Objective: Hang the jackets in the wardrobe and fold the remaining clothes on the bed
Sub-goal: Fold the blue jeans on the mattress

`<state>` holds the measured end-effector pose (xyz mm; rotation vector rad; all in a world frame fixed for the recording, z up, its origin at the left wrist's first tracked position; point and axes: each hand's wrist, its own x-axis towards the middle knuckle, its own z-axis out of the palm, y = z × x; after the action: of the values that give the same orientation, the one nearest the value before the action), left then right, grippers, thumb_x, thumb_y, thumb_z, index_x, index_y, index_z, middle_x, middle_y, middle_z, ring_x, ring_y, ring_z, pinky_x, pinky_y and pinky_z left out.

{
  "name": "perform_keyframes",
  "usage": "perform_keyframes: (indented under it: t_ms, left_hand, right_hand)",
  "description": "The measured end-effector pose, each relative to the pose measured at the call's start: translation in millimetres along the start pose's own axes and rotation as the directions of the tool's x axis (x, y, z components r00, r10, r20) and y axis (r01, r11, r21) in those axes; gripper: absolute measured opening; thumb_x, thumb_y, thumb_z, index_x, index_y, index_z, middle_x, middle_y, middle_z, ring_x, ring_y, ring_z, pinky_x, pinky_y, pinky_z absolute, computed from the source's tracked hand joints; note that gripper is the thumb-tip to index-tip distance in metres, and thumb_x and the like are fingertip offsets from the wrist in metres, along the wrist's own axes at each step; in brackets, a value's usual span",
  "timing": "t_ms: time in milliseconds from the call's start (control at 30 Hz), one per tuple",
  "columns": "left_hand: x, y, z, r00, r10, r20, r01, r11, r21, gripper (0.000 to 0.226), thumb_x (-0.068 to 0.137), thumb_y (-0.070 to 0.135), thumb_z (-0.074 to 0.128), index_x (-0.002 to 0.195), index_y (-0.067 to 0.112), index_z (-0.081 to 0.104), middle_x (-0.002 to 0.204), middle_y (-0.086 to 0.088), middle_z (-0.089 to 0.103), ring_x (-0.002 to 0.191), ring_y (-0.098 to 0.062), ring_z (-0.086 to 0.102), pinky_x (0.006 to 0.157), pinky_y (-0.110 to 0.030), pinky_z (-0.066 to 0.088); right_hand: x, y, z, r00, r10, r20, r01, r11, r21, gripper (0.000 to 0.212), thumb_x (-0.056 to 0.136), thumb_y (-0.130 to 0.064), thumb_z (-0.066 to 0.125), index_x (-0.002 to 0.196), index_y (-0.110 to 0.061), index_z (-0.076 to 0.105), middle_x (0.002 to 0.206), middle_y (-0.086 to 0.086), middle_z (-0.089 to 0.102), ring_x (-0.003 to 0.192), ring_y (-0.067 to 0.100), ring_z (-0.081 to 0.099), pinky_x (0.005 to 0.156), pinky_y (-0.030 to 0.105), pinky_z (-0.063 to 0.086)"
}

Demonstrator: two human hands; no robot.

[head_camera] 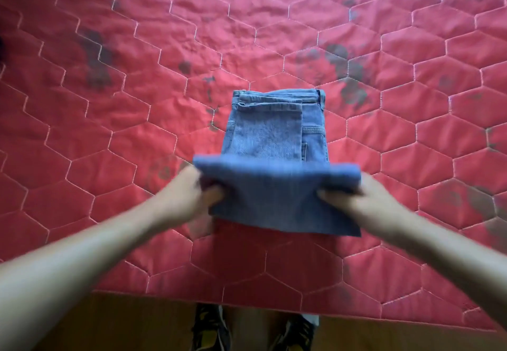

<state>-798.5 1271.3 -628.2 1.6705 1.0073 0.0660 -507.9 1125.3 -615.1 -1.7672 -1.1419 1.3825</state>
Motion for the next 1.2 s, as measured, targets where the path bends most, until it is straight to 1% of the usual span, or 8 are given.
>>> perform_keyframes:
  t_ms: [167,233,367,433,533,700,833,1200]
  left_hand:
    - [100.0,2.3,-7.2,0.945,-0.323,-0.051,0.253,0.821,-0.511,0.027,0.097,0.011,0.057,0.122,0.018,0.064,0.116,-0.007,0.074,0.109,-0.026,0.07,0.089,-0.045,0.059]
    - [114.4,-5.4,-0.5,0.911,-0.405,-0.078,0.312,0.802,-0.509,0.027,0.099,0.008,0.057,0.126,0.009,0.061,0.123,-0.019,0.069,0.115,-0.035,0.066,0.102,-0.055,0.051]
    - [118.7,-3.0,3.5,0.922,-0.338,-0.188,0.219,0.857,-0.466,0.022,0.099,0.012,0.06,0.12,0.011,0.061,0.108,-0.009,0.074,0.097,-0.021,0.072,0.087,-0.038,0.058]
    - [120.7,2.9,-1.3,0.919,-0.258,-0.299,0.131,0.913,-0.386,0.025,0.098,0.009,0.062,0.122,0.011,0.055,0.105,-0.006,0.071,0.089,-0.012,0.07,0.085,-0.033,0.058]
    - [121.5,10.3,2.0,0.848,-0.144,-0.51,0.126,0.99,-0.069,0.065,0.091,0.01,0.064,0.149,0.018,0.035,0.145,-0.01,0.043,0.126,-0.018,0.054,0.11,-0.034,0.044]
    - [123.8,3.1,54.0,0.89,0.381,-0.253,-0.054,0.637,0.769,0.076,0.097,0.045,0.048,0.162,0.022,0.017,0.167,-0.021,-0.006,0.156,-0.035,-0.005,0.125,-0.053,0.004]
    - [148.8,-22.2,63.5,0.946,0.255,-0.201,0.028,0.551,0.834,0.074,0.1,0.054,0.035,0.162,0.026,0.007,0.167,-0.02,-0.007,0.156,-0.032,-0.009,0.124,-0.054,-0.001]
    - [73.1,-32.3,60.7,0.95,0.23,-0.212,0.032,0.602,0.798,0.072,0.099,0.056,0.034,0.162,0.027,0.014,0.169,-0.014,-0.01,0.156,-0.028,-0.01,0.126,-0.052,0.008]
  right_hand:
    - [109.8,-2.7,-32.8,0.957,0.289,0.013,-0.257,0.828,0.499,0.019,0.095,-0.013,0.062,0.111,-0.018,0.07,0.106,0.007,0.076,0.095,0.023,0.073,0.083,0.039,0.06]
    - [125.8,11.8,-30.4,0.921,0.384,0.07,-0.372,0.808,0.457,0.019,0.094,-0.012,0.063,0.108,-0.022,0.07,0.103,0.006,0.077,0.093,0.024,0.073,0.088,0.043,0.058]
    - [134.5,20.0,-22.0,0.929,0.338,-0.152,-0.266,0.893,0.363,0.01,0.088,-0.01,0.069,0.091,-0.018,0.073,0.087,-0.002,0.078,0.078,0.014,0.074,0.074,0.032,0.058]
    - [134.4,12.3,-22.4,0.926,0.203,-0.319,-0.159,0.974,0.159,0.006,0.087,-0.014,0.069,0.088,-0.02,0.067,0.079,-0.01,0.073,0.071,0.002,0.068,0.064,0.022,0.052]
    - [126.7,7.6,-15.0,0.856,-0.008,-0.517,-0.159,0.948,-0.277,0.037,0.087,-0.022,0.064,0.124,-0.02,0.056,0.112,0.0,0.068,0.105,0.019,0.063,0.09,0.035,0.048]
    - [126.9,17.3,35.8,0.911,-0.335,-0.24,-0.064,0.459,-0.886,0.072,0.098,-0.051,0.041,0.16,-0.018,0.025,0.169,0.015,0.01,0.156,0.039,0.005,0.122,0.065,0.005]
    - [155.0,45.0,39.7,0.952,-0.215,-0.218,-0.097,0.463,-0.881,0.075,0.101,-0.059,0.031,0.163,-0.028,0.004,0.17,0.009,-0.008,0.156,0.032,-0.012,0.121,0.065,-0.002]
    - [75.8,60.7,50.5,0.952,-0.246,-0.184,-0.068,0.416,-0.907,0.083,0.096,-0.071,0.028,0.162,-0.023,0.017,0.171,0.009,-0.002,0.157,0.032,-0.005,0.121,0.067,0.005]
